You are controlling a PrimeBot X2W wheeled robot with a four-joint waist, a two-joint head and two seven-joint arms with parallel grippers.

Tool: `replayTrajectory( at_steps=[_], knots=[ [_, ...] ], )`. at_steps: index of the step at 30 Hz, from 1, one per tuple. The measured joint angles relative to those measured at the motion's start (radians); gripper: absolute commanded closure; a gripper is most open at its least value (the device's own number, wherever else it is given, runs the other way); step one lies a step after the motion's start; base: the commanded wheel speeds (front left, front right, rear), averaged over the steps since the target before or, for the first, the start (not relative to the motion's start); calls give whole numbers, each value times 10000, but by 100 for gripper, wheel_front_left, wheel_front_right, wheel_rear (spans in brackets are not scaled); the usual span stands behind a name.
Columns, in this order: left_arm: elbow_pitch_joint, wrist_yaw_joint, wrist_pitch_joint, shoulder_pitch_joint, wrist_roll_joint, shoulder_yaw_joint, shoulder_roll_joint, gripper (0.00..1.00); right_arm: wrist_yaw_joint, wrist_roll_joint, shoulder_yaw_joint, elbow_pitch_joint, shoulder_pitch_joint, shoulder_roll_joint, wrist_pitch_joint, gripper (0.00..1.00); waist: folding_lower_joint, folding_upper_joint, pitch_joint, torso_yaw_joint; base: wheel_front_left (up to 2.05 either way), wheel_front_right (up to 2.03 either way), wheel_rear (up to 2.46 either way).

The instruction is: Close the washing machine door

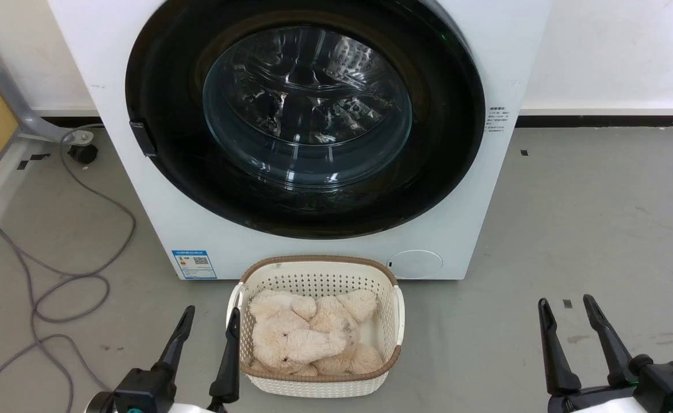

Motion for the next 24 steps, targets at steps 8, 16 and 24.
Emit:
replayTrajectory(
  at_steps=[8,16,24],
  knots=[
    [31,-4,21,3,-222,0,0,100,0,0,-10,-15,-5,10,12,100,1,0,5,22,0,0,0],
    [19,31,198,-1,-194,25,0,100,0,-92,-8,-15,-12,8,196,100,1,0,17,38,0,0,0],
    [-15,92,362,-10,-100,52,0,100,0,-173,-6,-17,-35,10,355,100,1,0,28,51,0,0,0]
  ],
)
